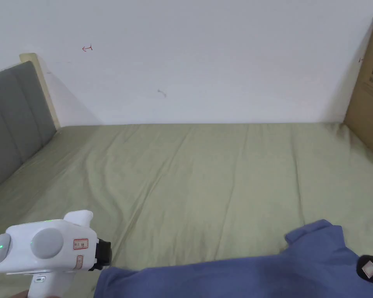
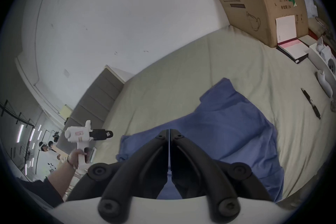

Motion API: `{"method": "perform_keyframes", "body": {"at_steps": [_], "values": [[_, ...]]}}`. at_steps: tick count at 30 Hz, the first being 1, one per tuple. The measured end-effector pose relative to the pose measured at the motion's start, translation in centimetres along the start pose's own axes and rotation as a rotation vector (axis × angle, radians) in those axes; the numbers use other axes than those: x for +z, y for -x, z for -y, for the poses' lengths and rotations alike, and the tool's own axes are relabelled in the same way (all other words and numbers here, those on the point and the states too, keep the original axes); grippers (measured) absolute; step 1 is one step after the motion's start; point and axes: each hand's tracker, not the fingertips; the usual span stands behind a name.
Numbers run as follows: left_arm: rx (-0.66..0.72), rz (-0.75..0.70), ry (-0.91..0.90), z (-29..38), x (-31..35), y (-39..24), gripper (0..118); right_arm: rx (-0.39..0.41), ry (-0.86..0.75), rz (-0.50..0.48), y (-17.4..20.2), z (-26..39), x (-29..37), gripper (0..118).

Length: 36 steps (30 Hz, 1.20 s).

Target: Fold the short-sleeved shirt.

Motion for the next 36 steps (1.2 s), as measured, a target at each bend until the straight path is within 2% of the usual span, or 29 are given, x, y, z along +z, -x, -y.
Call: {"method": "perform_keyframes", "body": {"at_steps": [1,2,4,9,11,12,13,14,15,16,17,19,20,21,22,23,26,29,32,33,34,35,36], "values": [[0.026,-0.011,0.047,-0.3,-1.7,0.9,98,0.001,0.018,0.013,-0.4,0.0,-0.3,2],[0.032,-0.032,0.091,0.1,-3.3,1.5,118,-0.006,0.033,0.018,-0.9,0.1,-0.6,2],[0.028,-0.043,0.111,0.7,-5.6,2.4,114,-0.026,0.061,0.026,-1.3,0.5,-1.2,2],[-0.031,-0.165,0.226,2.9,-11.3,3.1,116,-0.098,0.108,0.055,-3.1,1.2,-2.8,2],[-0.092,-0.174,0.183,3.7,-11.9,2.4,116,-0.117,0.119,0.076,-3.5,1.2,-3.5,1],[-0.091,-0.189,0.197,3.2,-11.9,1.9,114,-0.118,0.124,0.085,-3.8,1.0,-3.9,2],[-0.073,-0.185,0.202,3.0,-11.4,1.9,106,-0.115,0.125,0.09,-4.1,0.7,-4.4,2],[-0.068,-0.181,0.195,3.0,-10.5,1.7,91,-0.108,0.125,0.097,-4.4,0.4,-4.8,2],[-0.072,-0.173,0.157,3.0,-9.4,1.4,52,-0.092,0.128,0.109,-4.4,-0.4,-5.6,2],[-0.081,-0.17,0.111,3.0,-8.1,1.0,7,-0.076,0.138,0.125,-4.8,-1.2,-6.4,2],[-0.087,-0.151,0.075,2.9,-6.6,0.9,1,-0.063,0.147,0.142,-5.2,-2.2,-7.4,8],[-0.005,0.059,0.066,3.0,-4.4,0.9,1,-0.046,0.166,0.164,-7.8,-5.3,-10.0,19],[0.025,0.061,0.066,3.3,-3.7,0.7,1,-0.041,0.174,0.193,-8.2,-6.5,-11.3,27],[0.017,0.045,0.051,3.7,-2.9,0.3,1,-0.022,0.202,0.234,-8.8,-7.9,-13.2,74],[-0.004,0.032,0.027,3.7,-1.5,-0.6,1,-0.013,0.247,0.272,-9.4,-9.1,-15.4,101],[-0.021,0.023,0.019,3.9,-0.9,-0.9,1,0.004,0.269,0.311,-10.5,-10.2,-17.1,112],[-0.04,0.024,-0.005,4.1,0.7,-1.8,1,0.073,0.342,0.404,-13.0,-12.3,-22.9,112],[-0.019,0.025,-0.023,4.3,1.7,-2.0,1,0.073,0.433,0.487,-15.5,-12.6,-27.6,111],[0.003,0.015,-0.007,4.1,1.4,-1.8,1,0.081,0.553,0.474,-16.5,-11.5,-29.7,100],[0.01,0.013,0.007,4.1,1.1,-1.5,1,0.147,0.558,0.521,-16.1,-11.2,-29.7,95],[0.013,0.012,0.015,4.0,0.8,-1.2,1,0.208,0.51,0.506,-15.2,-11.2,-28.8,82],[0.018,0.01,0.018,4.1,0.7,-1.0,1,0.225,0.493,0.488,-14.0,-11.2,-28.0,61],[0.025,0.011,0.02,4.2,0.6,-0.8,1,0.248,0.493,0.483,-13.5,-11.2,-27.5,23]]}}
